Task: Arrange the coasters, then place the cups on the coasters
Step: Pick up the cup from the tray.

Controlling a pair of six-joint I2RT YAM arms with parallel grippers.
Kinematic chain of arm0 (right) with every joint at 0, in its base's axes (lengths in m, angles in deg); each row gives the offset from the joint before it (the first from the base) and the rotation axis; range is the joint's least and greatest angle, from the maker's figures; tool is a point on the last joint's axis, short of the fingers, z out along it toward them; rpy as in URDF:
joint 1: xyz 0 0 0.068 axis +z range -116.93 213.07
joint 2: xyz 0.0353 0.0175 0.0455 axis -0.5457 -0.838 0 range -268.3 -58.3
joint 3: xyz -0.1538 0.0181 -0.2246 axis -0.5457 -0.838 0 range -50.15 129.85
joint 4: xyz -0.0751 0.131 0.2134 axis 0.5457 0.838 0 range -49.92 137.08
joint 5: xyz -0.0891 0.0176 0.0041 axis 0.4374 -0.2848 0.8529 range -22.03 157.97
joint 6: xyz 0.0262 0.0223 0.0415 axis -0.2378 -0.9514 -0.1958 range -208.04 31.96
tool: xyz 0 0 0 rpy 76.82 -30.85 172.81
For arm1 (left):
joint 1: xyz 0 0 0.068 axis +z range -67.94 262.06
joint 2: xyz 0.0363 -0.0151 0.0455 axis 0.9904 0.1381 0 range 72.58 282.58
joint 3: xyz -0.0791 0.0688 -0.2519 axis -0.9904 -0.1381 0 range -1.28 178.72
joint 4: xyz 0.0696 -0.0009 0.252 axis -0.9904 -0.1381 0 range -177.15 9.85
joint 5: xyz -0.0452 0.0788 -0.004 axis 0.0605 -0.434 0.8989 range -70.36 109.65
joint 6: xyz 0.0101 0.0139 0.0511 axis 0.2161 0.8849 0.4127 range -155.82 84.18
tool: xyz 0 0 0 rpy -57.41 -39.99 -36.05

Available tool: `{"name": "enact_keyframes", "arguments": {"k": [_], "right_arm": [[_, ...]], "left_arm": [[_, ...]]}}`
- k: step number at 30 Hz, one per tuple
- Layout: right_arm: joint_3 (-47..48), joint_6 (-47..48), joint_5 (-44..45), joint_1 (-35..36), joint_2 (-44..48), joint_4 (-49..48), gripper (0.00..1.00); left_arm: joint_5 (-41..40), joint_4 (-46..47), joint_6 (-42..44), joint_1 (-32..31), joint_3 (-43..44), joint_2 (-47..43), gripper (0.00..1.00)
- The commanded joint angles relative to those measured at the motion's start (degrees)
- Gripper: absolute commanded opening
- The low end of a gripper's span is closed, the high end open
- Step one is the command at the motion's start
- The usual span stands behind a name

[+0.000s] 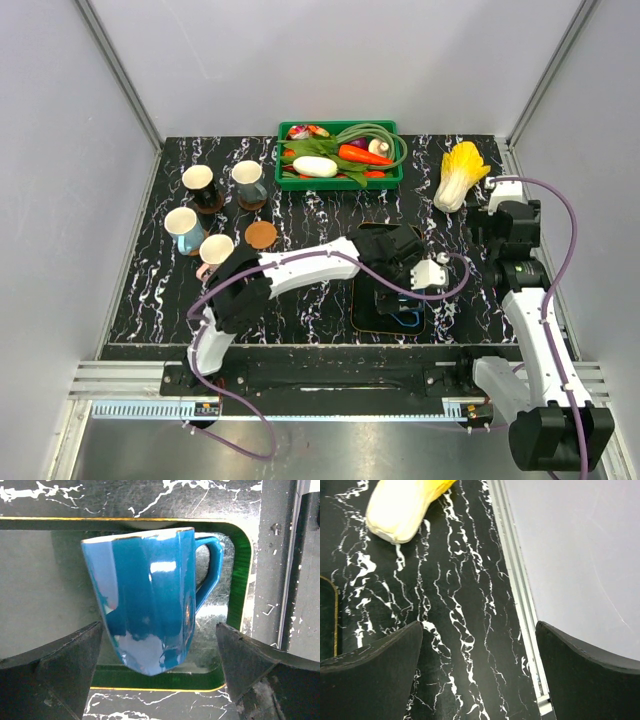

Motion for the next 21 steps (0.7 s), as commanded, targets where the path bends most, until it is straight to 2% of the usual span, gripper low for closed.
{"name": "enact_keyframes", "arguments": {"k": [1,18,21], "right_arm": [[-0.21,-0.67,1.96,-2.03,1.8,-2.79,1.0],[-0.48,-0.67,0.99,-2.82,1.98,-2.96,1.0],[-0.48,-0.67,0.82,-2.82,1.9,-2.96,1.0]], "left_arm": [[1.67,0.94,-1.3,-0.55,4.09,2.32,0.99],[2.11,2.52,-1.74,-0.55,4.36,7.77,0.99],[2.11,3.14,-2.0,-0.46,4.36,8.21,0.91]]}}
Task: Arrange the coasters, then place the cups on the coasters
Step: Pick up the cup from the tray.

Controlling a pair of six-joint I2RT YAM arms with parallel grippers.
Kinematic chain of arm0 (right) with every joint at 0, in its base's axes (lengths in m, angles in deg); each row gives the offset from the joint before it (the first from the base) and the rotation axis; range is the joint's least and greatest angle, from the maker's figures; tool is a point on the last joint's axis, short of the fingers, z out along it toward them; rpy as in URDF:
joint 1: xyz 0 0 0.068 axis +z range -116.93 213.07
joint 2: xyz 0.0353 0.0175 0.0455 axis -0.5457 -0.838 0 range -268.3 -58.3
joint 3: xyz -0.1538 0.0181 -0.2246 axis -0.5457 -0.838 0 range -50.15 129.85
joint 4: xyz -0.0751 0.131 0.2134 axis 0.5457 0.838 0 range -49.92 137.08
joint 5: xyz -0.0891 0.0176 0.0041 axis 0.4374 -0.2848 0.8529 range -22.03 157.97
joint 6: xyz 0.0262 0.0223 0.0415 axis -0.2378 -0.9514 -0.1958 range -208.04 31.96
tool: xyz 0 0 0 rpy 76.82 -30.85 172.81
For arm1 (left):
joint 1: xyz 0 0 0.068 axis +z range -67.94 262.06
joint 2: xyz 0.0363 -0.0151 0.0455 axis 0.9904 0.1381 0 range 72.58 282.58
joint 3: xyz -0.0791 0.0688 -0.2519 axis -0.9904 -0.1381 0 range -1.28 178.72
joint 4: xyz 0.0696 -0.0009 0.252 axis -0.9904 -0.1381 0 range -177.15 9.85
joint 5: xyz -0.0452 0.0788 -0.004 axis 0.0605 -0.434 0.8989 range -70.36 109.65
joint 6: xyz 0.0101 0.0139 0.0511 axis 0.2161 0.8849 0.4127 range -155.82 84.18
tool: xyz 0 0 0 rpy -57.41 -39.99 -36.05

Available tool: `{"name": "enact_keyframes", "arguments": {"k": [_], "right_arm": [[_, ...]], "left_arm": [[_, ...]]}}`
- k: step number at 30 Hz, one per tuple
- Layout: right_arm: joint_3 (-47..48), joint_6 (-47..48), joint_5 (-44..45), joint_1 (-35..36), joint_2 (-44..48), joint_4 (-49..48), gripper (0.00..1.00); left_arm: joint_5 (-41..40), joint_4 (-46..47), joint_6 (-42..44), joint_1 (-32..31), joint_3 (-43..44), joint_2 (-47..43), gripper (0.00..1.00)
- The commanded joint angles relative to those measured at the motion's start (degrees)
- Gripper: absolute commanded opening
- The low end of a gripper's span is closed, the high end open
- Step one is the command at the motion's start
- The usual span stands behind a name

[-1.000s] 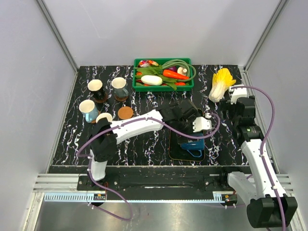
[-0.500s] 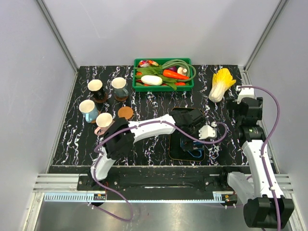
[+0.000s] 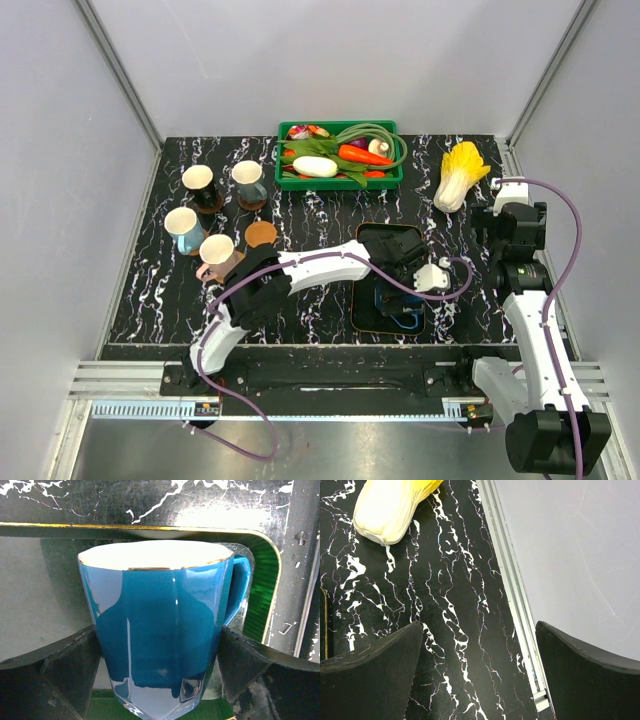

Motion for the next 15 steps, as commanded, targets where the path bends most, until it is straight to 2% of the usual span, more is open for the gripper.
{"name": "enact_keyframes", "arguments": {"k": [1,5,15], "right_arm": [[-0.15,-0.58,0.25,-0.46,0.74,-2.85,1.0],[-0.24,-0.58,-0.37,-0.46,0.74,-2.85,1.0],[-0.41,-0.67,-1.24,-0.55,0.91,-2.77,1.0]], "left_arm": [[1.79,2.51,-1.22,-0.2,1.27,1.04,0.89],[1.52,2.94,-1.31,-0.2,1.27,1.48,0.7],[-0.23,4.44,-2.27,1.64,0.31,-0.97,0.02]]}}
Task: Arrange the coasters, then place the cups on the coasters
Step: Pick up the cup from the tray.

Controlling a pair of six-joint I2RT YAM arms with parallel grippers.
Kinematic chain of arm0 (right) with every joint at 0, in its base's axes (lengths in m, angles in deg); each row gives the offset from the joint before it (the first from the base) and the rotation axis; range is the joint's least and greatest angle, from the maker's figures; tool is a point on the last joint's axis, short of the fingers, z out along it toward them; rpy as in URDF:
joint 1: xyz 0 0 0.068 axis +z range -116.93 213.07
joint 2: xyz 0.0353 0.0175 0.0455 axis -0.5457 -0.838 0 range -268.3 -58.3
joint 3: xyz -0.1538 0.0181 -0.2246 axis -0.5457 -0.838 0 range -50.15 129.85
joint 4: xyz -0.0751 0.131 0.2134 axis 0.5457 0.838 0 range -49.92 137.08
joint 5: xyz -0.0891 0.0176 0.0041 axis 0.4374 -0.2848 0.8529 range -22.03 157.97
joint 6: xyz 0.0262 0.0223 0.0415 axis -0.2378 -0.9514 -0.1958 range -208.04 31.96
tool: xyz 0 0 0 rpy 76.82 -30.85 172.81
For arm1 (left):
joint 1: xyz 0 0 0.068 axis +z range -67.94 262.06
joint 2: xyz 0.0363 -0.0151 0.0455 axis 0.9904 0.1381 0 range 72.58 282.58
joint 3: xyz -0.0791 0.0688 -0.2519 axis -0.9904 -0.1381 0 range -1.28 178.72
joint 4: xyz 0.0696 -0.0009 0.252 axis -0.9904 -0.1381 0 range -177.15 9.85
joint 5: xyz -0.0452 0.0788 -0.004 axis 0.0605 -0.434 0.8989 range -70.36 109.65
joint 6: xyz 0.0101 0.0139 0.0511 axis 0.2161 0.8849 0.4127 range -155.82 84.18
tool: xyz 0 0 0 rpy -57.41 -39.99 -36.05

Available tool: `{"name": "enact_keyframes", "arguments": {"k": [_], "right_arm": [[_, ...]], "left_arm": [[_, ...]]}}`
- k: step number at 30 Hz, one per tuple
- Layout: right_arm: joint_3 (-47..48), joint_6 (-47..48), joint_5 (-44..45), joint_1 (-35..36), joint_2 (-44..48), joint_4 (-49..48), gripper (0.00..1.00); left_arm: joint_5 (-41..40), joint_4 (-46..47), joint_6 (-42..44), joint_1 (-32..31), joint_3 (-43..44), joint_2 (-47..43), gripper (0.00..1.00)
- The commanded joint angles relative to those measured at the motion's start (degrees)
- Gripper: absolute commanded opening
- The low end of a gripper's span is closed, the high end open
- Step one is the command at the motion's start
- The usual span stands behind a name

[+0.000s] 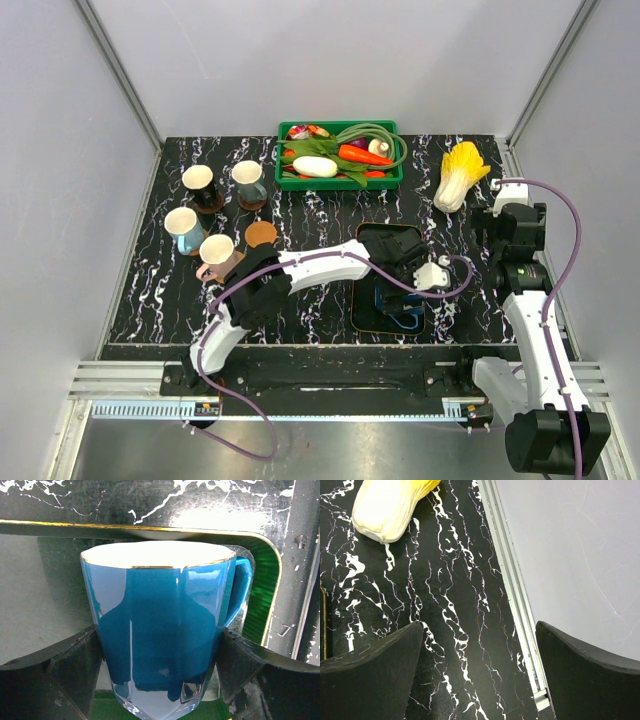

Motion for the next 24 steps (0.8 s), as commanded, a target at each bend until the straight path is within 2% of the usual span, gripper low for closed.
{"name": "enact_keyframes", "arguments": {"k": [1,10,17,24], "right_arm": [[-0.15,-0.76,-1.53,-0.35,1.0,-2.74,1.0],[0.9,-1.99,-6.88,-0.35,1.0,-0.82,1.0],[3.01,-3.31,-24.88,-0.35,2.23,3.57,1.0],[6.53,-4.01,-49.4,-0.35,0.21,8.68,1.0]], "left_arm": [[-0.63,4.35,-1.31,1.78,-0.22,-2.09,0.0],[2.97,9.71,-3.33,8.81,-6.02,-12.63,0.0],[3.15,10.24,-3.6,11.27,-5.58,-19.13,0.0],[4.03,12.87,-7.11,16.72,-7.6,-27.13,0.0]]}}
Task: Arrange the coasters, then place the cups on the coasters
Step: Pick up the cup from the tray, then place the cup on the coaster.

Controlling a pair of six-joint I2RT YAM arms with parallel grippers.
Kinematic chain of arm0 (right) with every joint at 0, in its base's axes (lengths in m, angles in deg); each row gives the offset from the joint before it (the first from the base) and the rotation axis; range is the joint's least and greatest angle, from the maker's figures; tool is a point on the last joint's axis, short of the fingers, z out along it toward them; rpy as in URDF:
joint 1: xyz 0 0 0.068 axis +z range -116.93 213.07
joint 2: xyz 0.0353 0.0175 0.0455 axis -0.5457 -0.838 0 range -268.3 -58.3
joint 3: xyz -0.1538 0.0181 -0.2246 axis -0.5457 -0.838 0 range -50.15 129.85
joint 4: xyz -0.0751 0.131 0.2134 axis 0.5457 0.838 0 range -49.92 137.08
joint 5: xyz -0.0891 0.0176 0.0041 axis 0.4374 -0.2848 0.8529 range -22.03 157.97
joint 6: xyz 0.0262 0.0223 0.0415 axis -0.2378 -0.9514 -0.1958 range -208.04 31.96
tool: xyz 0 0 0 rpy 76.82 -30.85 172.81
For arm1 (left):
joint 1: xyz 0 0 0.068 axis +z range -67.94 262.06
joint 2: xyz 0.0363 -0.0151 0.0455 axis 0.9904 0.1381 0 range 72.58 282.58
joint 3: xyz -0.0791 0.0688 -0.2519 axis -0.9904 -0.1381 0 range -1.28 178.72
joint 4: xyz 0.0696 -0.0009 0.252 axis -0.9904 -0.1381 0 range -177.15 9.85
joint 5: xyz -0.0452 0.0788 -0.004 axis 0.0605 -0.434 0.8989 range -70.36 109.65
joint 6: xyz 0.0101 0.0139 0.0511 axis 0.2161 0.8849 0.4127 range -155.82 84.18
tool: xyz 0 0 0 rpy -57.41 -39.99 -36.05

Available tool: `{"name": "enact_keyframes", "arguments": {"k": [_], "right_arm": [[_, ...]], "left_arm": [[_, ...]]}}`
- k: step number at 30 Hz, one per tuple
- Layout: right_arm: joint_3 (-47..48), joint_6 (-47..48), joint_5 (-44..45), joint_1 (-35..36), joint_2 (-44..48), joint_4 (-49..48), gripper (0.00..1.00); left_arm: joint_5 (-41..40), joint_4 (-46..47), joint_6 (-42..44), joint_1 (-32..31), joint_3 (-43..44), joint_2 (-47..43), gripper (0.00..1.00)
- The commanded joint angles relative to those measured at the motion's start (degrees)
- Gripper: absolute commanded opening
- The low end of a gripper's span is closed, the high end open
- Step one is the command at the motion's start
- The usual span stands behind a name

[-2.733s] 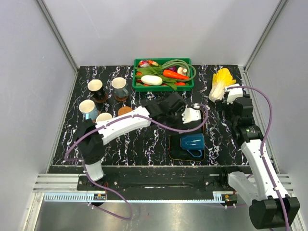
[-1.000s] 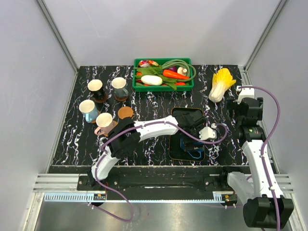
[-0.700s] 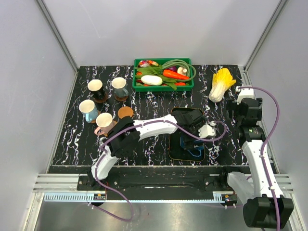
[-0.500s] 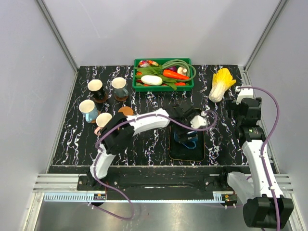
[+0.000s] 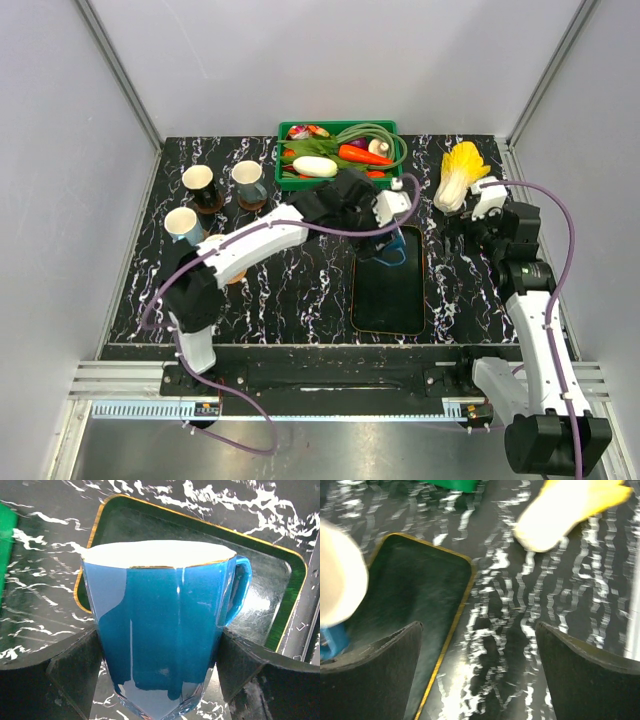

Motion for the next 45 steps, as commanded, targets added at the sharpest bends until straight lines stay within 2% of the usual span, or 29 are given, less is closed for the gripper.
{"name": "enact_keyframes", "arguments": {"k": [1,5,9,16,18,22,25,36,45], "right_arm": [[4.21,-1.28,-19.74,-0.25,-0.42,2.5,1.0],[5.71,-3.38,-34.32,-0.25,-1.3,1.71,1.0],[6.94,-8.3,-47.51,-0.16,-4.63,-3.46,0.97],[8.69,-23.06,-58.17,0.98,-15.7,-20.51,0.91],[9.31,-22.99,-57.57,2.39,-17.91,-21.23,0.88],[8.17,-18.08,-51.16,9.32,-18.09,-20.1,0.9],[9.04,-16.05,-50.09,12.32,-19.84,-18.43,0.9],[11.24,-16.13,-50.18,18.56,-27.84,-18.33,0.85],[15.11,-17.19,-50.0,20.49,-32.5,-19.04,0.76]], "left_arm": [[3.11,7.98,-3.85,4.57,-0.69,-9.17,0.0],[3.11,10.97,-6.14,7.82,-4.99,-13.21,0.0],[2.5,13.78,-6.5,9.41,-9.57,-16.73,0.0],[2.15,15.46,-6.85,10.03,-13.27,-22.27,0.0],[1.71,15.9,-6.85,10.03,-14.41,-23.33,0.0],[1.18,16.78,-6.76,10.2,-15.64,-24.3,0.0],[1.7,16.87,-6.94,10.2,-15.64,-24.3,0.0],[3.2,17.22,-8.96,10.2,-14.76,-23.42,0.0],[3.55,17.31,-9.84,10.2,-14.59,-22.98,0.0]]}}
